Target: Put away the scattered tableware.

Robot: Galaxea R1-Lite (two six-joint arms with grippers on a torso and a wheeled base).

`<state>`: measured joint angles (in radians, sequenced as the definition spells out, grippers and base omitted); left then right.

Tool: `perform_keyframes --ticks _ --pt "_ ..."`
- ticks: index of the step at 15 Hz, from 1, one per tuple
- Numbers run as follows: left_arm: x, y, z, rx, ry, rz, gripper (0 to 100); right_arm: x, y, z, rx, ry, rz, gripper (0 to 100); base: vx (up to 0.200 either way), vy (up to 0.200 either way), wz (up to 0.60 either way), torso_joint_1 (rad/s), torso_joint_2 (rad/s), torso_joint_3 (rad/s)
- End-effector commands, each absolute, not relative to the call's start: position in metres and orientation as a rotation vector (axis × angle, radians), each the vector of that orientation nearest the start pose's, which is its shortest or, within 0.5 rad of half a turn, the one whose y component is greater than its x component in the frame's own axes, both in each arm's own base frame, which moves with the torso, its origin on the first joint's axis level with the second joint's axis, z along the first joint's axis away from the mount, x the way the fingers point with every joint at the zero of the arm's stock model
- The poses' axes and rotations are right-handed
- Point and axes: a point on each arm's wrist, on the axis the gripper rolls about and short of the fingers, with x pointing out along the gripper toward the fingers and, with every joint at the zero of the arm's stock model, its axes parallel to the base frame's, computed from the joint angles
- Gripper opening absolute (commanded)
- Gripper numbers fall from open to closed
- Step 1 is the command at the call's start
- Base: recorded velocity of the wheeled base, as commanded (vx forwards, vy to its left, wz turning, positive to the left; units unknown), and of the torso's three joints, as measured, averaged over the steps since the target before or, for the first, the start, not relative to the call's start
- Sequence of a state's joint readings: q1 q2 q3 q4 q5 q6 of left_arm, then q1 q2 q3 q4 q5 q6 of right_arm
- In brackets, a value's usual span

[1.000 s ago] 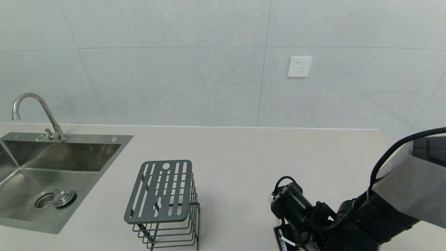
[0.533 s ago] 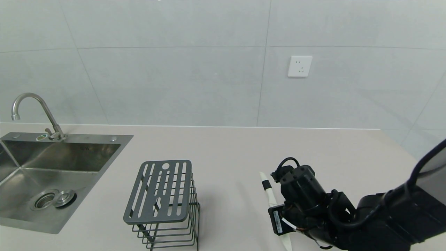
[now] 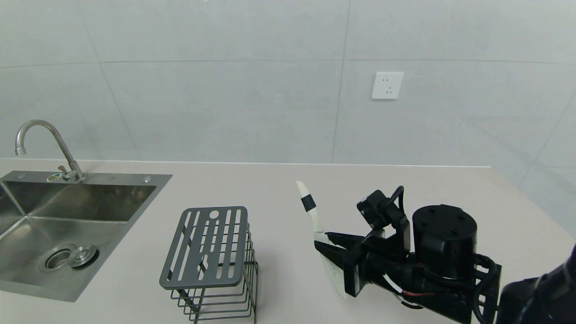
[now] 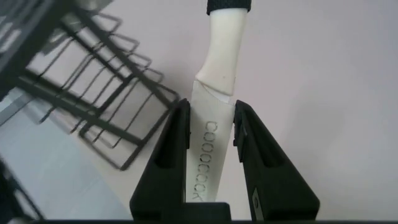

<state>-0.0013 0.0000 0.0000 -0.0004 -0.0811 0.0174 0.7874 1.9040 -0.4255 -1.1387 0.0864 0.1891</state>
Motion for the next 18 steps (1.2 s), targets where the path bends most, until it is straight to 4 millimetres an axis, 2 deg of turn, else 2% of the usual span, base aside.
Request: perform_keyframes --ticks 1,7,12,17,18 --pt "-0.023 -0.002 0.076 0.018 -0.002 -0.083 100 0.199 0.199 0.080 0.046 0.404 0.849 0 0.000 0.000 0.00 0.000 0.00 0.000" --pt "-0.023 -0.002 0.075 0.015 -0.001 -0.083 100 0.193 0.198 0.084 -0.005 0.197 1.039 0 0.000 0.000 0.00 0.000 0.00 0.000" --pt "-0.023 -0.002 0.075 0.018 -0.001 -0.084 100 0.192 0.196 0.088 -0.040 0.124 1.161 0 0.000 0.000 0.00 0.000 0.00 0.000" --pt "-0.023 -0.003 0.078 0.116 -0.031 -0.146 100 0.193 0.194 0.094 -0.040 0.064 1.194 0 0.000 0.000 0.00 0.000 0.00 0.000" --pt "-0.023 -0.003 0.084 0.119 -0.091 -0.145 100 0.192 0.193 0.097 -0.039 0.048 1.203 0 0.000 0.000 0.00 0.000 0.00 0.000"
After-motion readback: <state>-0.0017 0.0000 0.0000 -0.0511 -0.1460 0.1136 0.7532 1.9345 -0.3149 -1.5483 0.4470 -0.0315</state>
